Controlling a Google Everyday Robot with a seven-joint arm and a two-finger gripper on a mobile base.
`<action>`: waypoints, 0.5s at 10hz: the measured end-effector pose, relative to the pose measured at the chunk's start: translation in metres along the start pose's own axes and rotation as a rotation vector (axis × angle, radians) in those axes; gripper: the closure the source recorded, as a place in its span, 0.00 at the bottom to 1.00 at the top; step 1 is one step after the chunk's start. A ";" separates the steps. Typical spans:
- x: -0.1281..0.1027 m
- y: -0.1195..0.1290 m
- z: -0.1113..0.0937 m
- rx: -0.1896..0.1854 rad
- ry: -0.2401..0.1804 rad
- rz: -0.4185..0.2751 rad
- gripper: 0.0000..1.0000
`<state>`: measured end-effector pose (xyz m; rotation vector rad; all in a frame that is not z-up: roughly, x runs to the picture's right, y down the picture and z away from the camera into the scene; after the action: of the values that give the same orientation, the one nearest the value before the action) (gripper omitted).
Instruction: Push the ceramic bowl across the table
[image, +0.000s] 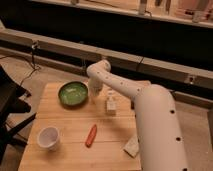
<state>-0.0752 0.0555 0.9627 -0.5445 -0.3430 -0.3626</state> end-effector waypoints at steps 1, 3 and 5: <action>-0.002 0.000 0.003 0.004 -0.002 -0.005 1.00; -0.008 -0.004 -0.007 0.015 -0.003 -0.017 1.00; -0.021 -0.009 -0.011 0.015 -0.002 -0.024 1.00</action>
<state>-0.0953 0.0475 0.9496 -0.5268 -0.3537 -0.3821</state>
